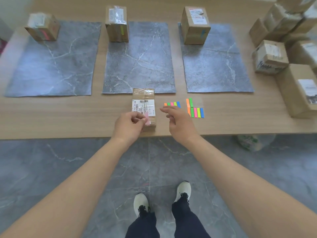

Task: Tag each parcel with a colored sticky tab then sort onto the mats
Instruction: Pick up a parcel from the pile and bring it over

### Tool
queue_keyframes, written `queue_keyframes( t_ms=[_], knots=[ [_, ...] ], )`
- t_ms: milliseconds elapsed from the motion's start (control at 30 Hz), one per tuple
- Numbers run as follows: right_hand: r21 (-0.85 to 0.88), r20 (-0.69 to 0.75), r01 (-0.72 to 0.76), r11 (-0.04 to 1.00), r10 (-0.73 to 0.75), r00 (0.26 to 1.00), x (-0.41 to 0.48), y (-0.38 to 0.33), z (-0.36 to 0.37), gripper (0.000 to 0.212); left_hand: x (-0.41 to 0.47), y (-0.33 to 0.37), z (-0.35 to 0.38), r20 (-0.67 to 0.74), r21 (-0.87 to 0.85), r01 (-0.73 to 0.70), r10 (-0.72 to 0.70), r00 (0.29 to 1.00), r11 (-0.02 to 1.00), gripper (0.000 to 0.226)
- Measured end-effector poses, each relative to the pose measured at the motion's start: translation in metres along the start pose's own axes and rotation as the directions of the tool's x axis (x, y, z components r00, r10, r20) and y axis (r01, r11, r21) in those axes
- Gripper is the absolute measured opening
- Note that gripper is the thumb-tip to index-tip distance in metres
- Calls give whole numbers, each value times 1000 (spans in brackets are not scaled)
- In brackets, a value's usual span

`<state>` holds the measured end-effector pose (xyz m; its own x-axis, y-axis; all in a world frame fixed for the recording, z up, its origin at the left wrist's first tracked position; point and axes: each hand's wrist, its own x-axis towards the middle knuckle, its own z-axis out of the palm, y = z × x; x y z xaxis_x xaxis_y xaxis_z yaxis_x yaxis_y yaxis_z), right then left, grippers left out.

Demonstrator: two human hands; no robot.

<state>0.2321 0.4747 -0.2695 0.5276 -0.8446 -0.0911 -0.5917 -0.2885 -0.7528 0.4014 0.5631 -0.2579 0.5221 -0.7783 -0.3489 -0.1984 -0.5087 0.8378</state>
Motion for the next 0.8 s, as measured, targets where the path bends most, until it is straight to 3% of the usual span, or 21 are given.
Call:
queue_keyframes(
  t_ms=[133, 400, 567, 800],
  knots=[
    [-72, 76, -50, 996, 56, 996, 3, -9, 13, 70, -5, -24, 5, 17, 49, -49, 48, 999, 998, 17],
    [-257, 283, 59, 965, 17, 959, 12, -4, 28, 68, 2, -63, 32, -44, 56, -37, 39, 998, 998, 13],
    [-331, 271, 127, 935, -35, 962, 15, 0, 33, 52, -1, -65, 39, -106, 165, -78, 97, 990, 983, 14],
    [-365, 248, 184, 913, -95, 964, 20, 0, 39, 30, 1, -65, 44, -149, 140, -50, 71, 986, 989, 13]
  ],
)
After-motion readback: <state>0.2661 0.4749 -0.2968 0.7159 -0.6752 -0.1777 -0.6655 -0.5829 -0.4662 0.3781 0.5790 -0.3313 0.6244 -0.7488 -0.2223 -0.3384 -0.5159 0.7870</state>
